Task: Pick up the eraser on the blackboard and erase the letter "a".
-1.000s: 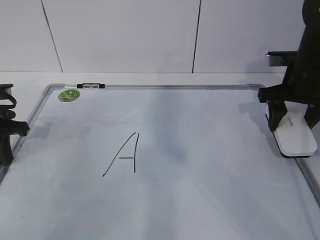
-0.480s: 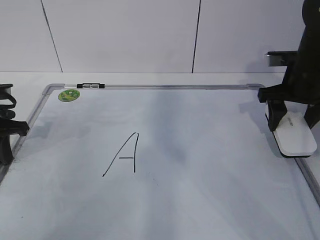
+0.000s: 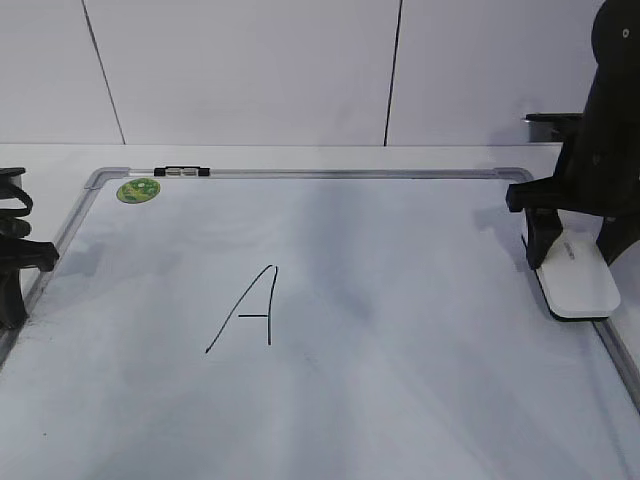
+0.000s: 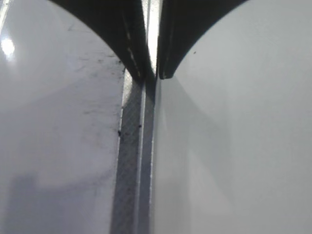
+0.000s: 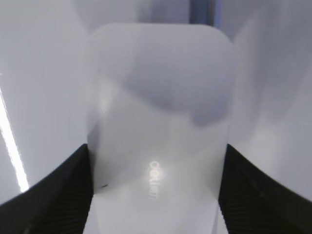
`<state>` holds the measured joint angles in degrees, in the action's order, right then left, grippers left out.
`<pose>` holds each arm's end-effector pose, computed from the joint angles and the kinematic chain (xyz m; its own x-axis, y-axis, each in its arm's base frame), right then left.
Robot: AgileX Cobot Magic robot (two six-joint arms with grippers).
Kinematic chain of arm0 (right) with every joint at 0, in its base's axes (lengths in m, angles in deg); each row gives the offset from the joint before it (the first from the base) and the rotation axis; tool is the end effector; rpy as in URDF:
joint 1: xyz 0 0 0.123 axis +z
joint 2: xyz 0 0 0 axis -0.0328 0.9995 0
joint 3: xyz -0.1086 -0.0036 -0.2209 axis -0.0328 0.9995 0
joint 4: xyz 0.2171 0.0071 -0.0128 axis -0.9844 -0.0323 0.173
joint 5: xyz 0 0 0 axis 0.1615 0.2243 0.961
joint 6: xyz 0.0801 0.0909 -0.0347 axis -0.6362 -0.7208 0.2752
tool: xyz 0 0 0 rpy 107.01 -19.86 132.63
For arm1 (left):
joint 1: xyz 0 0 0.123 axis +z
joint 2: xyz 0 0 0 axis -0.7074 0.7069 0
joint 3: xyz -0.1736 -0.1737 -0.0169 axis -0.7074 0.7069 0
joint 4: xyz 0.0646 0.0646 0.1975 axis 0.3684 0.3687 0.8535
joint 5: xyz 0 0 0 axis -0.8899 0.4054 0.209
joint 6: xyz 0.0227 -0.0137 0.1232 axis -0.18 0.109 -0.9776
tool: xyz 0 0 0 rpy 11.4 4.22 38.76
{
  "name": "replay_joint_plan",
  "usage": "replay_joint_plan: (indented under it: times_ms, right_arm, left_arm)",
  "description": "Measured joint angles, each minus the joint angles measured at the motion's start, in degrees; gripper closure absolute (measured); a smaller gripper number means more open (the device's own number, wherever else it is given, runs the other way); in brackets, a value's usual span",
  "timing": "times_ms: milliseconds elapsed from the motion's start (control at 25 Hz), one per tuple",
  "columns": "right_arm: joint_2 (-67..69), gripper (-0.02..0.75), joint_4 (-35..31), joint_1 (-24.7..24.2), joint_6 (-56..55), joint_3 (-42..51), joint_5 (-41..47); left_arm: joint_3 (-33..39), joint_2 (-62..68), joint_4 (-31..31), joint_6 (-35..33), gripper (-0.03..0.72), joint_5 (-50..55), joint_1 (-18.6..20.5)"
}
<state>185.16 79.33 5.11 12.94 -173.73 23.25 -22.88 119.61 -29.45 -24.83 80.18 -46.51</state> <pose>0.3354 0.0370 0.1517 -0.9996 0.0283 0.0026 0.0282 0.9991 -0.0329 0.2971 -0.0175 0.1055 -0.9964 -0.0778 -0.0346 -0.0748 0.9939 -0.0810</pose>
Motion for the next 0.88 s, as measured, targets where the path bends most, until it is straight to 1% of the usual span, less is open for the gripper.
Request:
replay_joint_plan:
  times_ms: [440,880]
  right_arm:
    - [3.2,0.177,-0.5,0.0,0.8,-0.2,-1.0]
    - [3.2,0.177,-1.1,-0.1,1.7,-0.2,-2.3]
  left_arm:
    - [0.0,0.0,-0.1,0.0,0.611,-0.1,0.0]
    - [0.0,0.0,-0.2,0.0,0.611,-0.2,0.0]
